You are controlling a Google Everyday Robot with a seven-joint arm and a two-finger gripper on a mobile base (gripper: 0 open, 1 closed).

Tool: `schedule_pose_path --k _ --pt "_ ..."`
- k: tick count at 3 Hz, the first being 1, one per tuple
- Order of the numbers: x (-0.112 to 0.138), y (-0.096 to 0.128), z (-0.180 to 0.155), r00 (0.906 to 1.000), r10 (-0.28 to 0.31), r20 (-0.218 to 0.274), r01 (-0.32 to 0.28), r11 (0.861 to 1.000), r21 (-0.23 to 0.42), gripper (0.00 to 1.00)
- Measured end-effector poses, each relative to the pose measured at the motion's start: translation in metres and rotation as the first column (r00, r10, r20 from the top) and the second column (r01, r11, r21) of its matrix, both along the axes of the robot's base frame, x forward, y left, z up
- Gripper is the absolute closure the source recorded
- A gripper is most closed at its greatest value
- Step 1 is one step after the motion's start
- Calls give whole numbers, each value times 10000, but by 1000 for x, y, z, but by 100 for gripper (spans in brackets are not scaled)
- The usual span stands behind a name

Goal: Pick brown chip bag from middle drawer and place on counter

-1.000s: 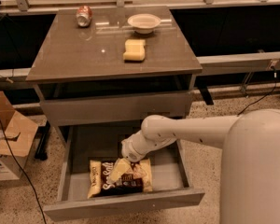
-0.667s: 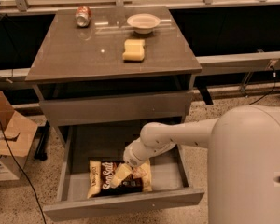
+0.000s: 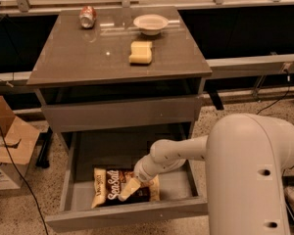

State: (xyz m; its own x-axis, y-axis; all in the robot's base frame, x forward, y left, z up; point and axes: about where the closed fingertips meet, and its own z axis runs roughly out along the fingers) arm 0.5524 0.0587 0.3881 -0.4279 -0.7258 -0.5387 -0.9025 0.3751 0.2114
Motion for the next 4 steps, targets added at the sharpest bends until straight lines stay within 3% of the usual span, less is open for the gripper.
schedule_pose_path --k 1,2,3,4 --pt "5 -2 -24 9996 -184 -206 186 9998 87 0" --pt "5 3 -28 9996 -207 -208 212 9994 259 18" --pt "3 11 -12 9998 -71 186 65 9994 347 41" --pt "1 22 30 9936 63 1128 -136 9979 638 72"
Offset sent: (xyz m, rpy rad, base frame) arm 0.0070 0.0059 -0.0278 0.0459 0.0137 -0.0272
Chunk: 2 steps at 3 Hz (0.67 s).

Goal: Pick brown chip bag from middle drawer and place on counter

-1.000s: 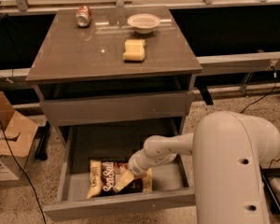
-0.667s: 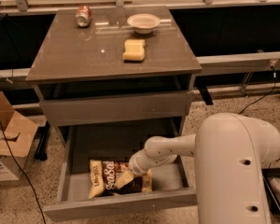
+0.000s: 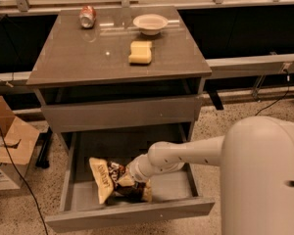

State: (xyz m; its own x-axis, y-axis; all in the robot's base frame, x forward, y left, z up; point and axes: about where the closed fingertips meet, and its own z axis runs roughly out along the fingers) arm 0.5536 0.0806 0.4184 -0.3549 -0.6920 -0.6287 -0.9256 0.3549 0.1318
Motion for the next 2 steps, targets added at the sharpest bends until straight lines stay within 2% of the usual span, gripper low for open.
schedule_pose_path --k 1,2 --pt "-1 5 30 9982 36 597 -59 9993 380 96" --pt "-6 9 61 9968 126 792 -247 9877 1542 100"
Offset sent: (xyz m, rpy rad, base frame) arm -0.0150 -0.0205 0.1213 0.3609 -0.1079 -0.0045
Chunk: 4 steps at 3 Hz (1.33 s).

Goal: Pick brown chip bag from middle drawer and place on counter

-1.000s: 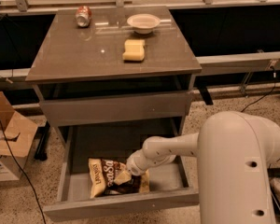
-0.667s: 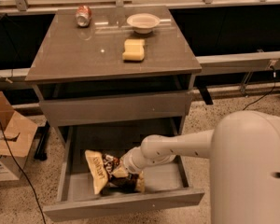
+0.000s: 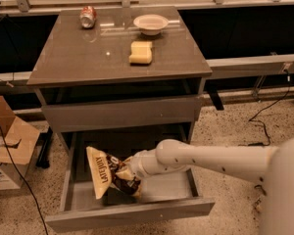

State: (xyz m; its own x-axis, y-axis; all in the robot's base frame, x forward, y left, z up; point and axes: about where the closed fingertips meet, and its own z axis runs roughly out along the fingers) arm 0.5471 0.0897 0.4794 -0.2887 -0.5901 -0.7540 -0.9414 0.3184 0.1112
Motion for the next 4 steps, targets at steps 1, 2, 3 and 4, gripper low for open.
schedule_pose_path --k 1,2,3,4 --pt "-21 -25 72 9964 -67 841 -29 9936 1130 100" --pt "-36 -50 131 9860 -129 1662 -107 9901 1402 100" --pt "-38 -74 210 9518 263 3055 -613 9925 1058 100" --pt "-26 -86 323 8632 1363 4862 -1458 9891 -183 100"
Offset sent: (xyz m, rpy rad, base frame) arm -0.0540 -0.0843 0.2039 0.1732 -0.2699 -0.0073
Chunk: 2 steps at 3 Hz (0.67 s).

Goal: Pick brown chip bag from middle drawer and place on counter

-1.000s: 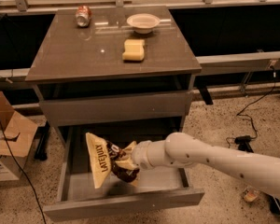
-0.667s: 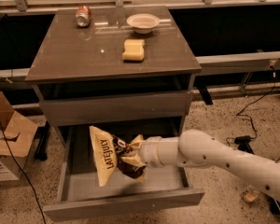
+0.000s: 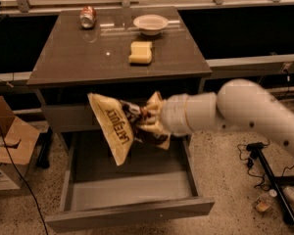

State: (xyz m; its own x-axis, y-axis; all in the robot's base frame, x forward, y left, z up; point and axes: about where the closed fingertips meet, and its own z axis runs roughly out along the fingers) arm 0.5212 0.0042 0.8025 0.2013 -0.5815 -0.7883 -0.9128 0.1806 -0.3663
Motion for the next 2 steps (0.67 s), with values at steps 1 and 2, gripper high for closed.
schedule_pose_path --k 1,2 --pt "7 2 108 9853 380 1667 -213 9947 -1008 100" --pt "8 4 108 9849 422 1681 -232 9933 -1133 100"
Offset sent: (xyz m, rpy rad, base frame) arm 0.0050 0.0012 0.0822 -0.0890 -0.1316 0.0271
